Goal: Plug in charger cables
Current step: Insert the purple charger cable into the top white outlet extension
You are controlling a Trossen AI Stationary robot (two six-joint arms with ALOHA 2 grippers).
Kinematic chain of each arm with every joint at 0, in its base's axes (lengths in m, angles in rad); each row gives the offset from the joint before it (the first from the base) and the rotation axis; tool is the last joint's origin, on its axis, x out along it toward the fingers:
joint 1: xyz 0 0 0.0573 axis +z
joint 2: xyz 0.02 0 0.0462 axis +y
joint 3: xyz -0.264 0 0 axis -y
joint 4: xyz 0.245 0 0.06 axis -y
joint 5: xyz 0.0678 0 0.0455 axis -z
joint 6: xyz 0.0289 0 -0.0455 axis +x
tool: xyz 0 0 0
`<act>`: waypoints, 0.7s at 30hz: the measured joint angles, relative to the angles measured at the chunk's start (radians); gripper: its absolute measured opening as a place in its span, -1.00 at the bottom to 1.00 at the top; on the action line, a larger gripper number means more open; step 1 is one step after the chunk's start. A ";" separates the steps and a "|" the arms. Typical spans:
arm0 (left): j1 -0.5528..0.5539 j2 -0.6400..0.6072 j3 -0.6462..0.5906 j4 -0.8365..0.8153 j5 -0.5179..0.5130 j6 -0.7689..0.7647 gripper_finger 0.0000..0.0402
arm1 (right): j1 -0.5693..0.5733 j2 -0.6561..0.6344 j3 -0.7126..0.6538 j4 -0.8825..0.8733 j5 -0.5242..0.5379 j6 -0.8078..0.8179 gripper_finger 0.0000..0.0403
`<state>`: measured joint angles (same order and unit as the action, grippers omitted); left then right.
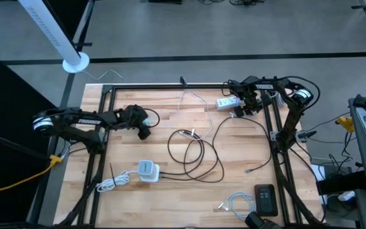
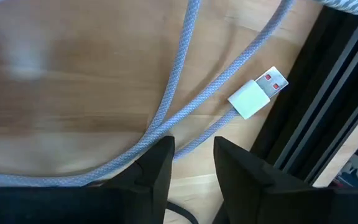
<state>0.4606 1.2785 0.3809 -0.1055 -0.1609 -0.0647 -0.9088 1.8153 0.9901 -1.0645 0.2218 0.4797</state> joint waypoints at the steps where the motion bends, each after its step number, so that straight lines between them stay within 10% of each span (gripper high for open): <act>1: 0.000 -0.004 0.016 -0.029 0.007 0.012 0.57 | 0.002 0.000 0.000 -0.001 -0.002 0.001 -0.44; 12: -0.001 -0.048 0.145 -0.061 -0.131 0.200 0.56 | 0.161 -0.014 0.014 -0.032 -0.064 -0.063 -0.41; 21: 0.005 -0.043 0.104 0.059 -0.162 0.227 0.56 | 0.311 -0.158 0.019 -0.067 0.036 -0.602 -0.51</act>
<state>0.4652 1.2359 0.4850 -0.0461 -0.3230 0.1619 -0.5979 1.6571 1.0094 -1.1315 0.2580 -0.1222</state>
